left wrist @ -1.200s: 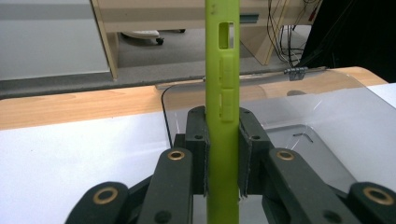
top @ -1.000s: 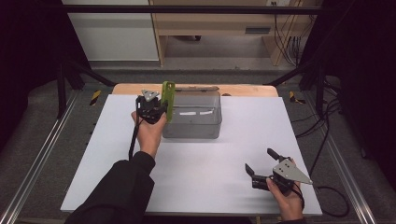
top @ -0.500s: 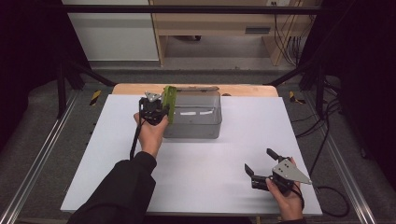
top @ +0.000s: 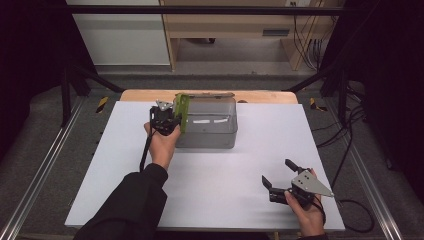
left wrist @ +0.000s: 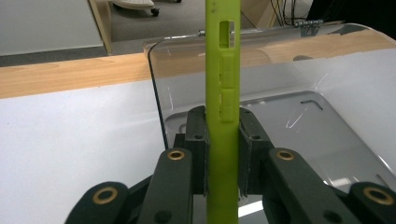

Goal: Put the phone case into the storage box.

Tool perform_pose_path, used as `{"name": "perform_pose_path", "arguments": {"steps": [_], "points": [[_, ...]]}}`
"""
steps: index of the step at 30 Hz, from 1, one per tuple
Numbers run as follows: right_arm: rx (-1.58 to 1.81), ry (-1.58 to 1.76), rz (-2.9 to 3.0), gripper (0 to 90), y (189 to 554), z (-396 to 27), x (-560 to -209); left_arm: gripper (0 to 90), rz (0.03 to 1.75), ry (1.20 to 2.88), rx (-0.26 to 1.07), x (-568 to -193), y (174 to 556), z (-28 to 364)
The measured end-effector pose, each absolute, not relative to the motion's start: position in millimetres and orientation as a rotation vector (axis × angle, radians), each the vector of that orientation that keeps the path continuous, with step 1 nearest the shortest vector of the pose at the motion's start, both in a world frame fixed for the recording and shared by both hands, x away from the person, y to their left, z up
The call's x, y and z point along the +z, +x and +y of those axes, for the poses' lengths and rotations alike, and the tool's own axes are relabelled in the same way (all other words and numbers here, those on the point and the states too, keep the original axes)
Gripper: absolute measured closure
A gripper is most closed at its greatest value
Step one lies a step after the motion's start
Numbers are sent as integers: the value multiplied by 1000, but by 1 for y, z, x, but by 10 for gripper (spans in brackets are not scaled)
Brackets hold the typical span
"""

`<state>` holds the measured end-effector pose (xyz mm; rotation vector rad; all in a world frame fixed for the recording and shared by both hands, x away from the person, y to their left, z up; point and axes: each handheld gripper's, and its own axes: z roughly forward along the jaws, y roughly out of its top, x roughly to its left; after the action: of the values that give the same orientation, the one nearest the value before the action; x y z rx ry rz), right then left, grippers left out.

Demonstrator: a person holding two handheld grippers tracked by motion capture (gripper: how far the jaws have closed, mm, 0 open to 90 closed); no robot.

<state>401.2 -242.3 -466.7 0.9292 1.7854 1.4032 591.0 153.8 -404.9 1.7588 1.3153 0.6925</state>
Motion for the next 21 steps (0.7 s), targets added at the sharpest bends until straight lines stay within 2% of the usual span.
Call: {"name": "perform_pose_path", "arguments": {"steps": [21], "points": [[1412, 941, 1798, 38, 401, -242, -467, 774, 1350, 1750, 639, -412, 596, 155]]}}
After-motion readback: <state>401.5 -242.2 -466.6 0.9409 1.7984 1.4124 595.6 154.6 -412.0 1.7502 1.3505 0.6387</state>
